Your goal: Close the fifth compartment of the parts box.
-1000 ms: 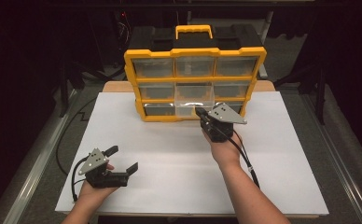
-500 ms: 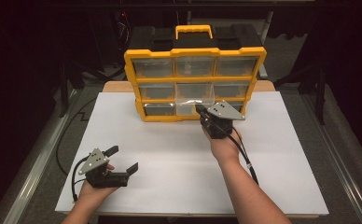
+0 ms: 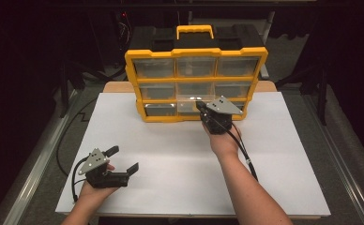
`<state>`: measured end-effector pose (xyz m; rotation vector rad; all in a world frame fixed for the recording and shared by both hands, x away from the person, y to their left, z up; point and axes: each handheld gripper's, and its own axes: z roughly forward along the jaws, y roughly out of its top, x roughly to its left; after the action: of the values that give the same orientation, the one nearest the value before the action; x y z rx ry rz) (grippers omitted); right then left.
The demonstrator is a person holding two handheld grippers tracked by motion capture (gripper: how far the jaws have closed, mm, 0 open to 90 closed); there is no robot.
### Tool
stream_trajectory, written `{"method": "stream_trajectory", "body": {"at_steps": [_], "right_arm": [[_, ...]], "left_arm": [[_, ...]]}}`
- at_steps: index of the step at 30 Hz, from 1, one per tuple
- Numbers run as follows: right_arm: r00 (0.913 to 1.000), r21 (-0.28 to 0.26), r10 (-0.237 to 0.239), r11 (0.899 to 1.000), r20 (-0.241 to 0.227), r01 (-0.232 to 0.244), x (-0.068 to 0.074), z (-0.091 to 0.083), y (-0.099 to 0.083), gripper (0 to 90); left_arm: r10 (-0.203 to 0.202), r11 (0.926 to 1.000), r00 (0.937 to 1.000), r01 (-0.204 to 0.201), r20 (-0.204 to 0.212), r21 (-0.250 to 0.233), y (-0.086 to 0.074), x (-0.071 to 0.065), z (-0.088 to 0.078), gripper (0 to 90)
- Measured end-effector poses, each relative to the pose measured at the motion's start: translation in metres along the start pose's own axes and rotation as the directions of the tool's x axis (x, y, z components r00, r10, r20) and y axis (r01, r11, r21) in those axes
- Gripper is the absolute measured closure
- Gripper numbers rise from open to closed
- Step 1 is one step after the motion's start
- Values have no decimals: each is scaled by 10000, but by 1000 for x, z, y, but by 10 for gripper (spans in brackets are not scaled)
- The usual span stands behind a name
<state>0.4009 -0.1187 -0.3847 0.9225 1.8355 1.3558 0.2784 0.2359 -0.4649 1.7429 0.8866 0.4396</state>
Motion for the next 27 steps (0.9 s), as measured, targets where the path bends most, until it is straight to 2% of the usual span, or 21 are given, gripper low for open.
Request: {"method": "stream_trajectory", "body": {"at_steps": [15, 27], "right_arm": [[9990, 268, -255, 9993, 361, 246, -5, 20, 9, 900], [9980, 338, -247, 9992, 586, 227, -9, 34, 12, 900]], "left_arm": [[-35, 10000, 10000, 35, 10, 20, 0, 0, 1, 1], [-78, 10000, 10000, 78, 28, -16, 0, 2, 1, 1]]}}
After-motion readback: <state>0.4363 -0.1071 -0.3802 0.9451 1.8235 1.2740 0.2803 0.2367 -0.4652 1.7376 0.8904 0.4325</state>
